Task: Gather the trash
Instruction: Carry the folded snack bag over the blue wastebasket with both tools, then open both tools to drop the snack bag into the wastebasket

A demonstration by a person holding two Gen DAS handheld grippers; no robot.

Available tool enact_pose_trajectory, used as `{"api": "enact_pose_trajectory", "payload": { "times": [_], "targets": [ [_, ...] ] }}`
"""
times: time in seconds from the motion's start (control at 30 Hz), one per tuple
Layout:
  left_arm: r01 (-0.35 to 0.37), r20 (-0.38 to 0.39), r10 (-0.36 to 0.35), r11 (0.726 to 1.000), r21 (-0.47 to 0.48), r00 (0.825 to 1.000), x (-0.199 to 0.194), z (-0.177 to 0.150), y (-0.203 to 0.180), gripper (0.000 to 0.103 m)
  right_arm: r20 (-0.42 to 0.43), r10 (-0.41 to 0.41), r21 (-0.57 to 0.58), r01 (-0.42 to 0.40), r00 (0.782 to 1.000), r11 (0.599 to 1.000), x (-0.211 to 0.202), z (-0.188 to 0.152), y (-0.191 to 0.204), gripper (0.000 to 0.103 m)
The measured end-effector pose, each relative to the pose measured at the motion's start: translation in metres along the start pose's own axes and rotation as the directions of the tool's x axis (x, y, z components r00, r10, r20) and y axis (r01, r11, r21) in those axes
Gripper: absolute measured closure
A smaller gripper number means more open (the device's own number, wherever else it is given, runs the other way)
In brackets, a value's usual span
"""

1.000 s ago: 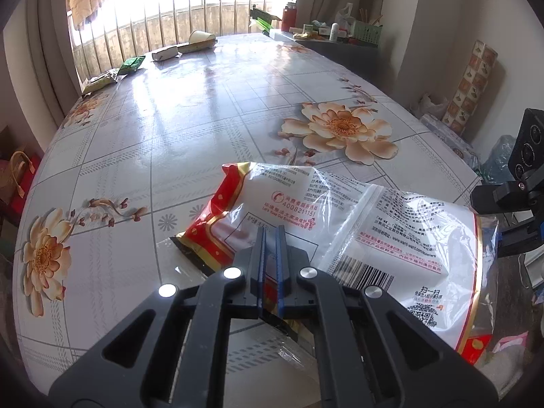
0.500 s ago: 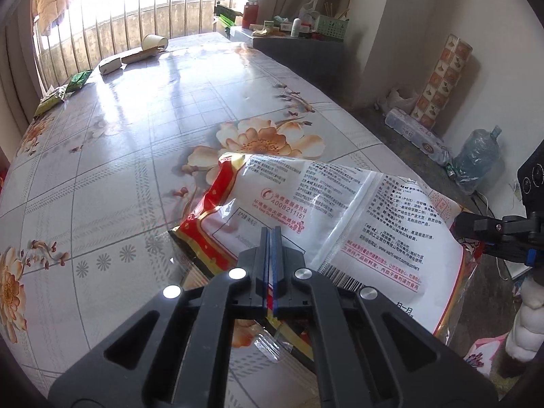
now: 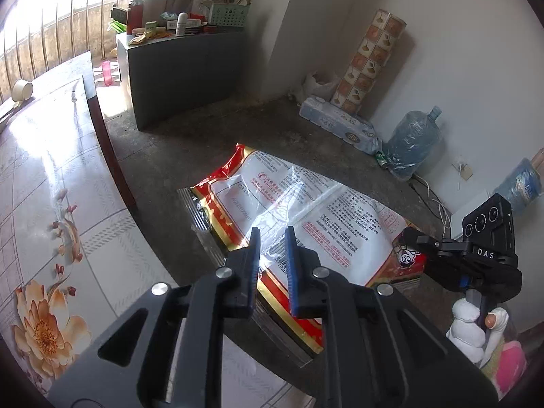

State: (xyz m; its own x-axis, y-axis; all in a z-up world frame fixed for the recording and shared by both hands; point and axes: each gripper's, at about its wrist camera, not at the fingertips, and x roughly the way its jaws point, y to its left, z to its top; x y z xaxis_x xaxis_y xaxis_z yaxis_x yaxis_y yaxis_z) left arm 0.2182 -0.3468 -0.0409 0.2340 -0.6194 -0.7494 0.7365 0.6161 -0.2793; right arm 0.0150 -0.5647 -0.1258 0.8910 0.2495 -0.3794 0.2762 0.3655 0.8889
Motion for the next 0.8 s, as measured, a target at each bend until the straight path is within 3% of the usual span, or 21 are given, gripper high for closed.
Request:
{"api": "enact_pose_trajectory", "payload": {
  "times": [0.13, 0.2, 0.3, 0.4, 0.43, 0.47, 0.53, 0.6, 0.67, 0.8],
  "targets": [
    [0.022, -0.011, -0.022, 1.0, 0.004, 1.0, -0.001, -0.006, 0.0, 0.082, -0.016, -0.157, 0.082, 0.158, 0.987, 0.984, 0.038, 0.036, -0.084, 0.095],
    [0.017, -0.02, -0.017, 1.0, -0.009, 1.0, -0.01, -0.014, 0.011, 0.082, -0.037, -0.27, 0.124, 0.273, 0.962, 0.954, 0.061, 0.043, -0.13, 0.095],
    [-0.015, -0.029, 0.014, 1.0, -0.02, 0.999, -0.028, -0.026, 0.028, 0.082, -0.088, -0.479, 0.061, 0.484, 0.874, 0.873, 0.098, 0.042, -0.172, 0.095],
    [-0.053, -0.012, 0.053, 0.998, -0.021, 0.999, -0.05, -0.035, 0.043, 0.081, -0.085, -0.678, -0.112, 0.669, 0.73, 0.735, 0.129, 0.037, -0.182, 0.093],
    [-0.063, -0.006, 0.063, 0.998, -0.023, 0.998, -0.056, -0.037, 0.047, 0.08, -0.084, -0.717, -0.144, 0.703, 0.692, 0.696, 0.136, 0.035, -0.183, 0.092],
    [-0.072, -0.003, 0.072, 0.997, -0.025, 0.997, -0.061, -0.04, 0.051, 0.08, -0.077, -0.733, -0.157, 0.718, 0.676, 0.678, 0.139, 0.035, -0.182, 0.089],
    [-0.084, -0.004, 0.084, 0.996, -0.035, 0.996, -0.068, -0.046, 0.058, 0.079, -0.067, -0.745, -0.154, 0.731, 0.663, 0.665, 0.137, 0.034, -0.18, 0.084],
    [-0.087, -0.002, 0.087, 0.995, -0.052, 0.996, -0.073, -0.051, 0.063, 0.079, -0.06, -0.736, -0.141, 0.724, 0.674, 0.675, 0.131, 0.035, -0.175, 0.074],
    [-0.085, -0.003, 0.085, 0.994, -0.068, 0.996, -0.075, -0.055, 0.069, 0.078, -0.041, -0.739, -0.133, 0.729, 0.673, 0.671, 0.12, 0.035, -0.17, 0.058],
    [-0.078, -0.009, 0.077, 0.993, -0.092, 0.997, -0.077, -0.06, 0.078, 0.078, 0.006, -0.728, -0.113, 0.724, 0.685, 0.68, 0.099, 0.039, -0.157, 0.049]
  ]
}}
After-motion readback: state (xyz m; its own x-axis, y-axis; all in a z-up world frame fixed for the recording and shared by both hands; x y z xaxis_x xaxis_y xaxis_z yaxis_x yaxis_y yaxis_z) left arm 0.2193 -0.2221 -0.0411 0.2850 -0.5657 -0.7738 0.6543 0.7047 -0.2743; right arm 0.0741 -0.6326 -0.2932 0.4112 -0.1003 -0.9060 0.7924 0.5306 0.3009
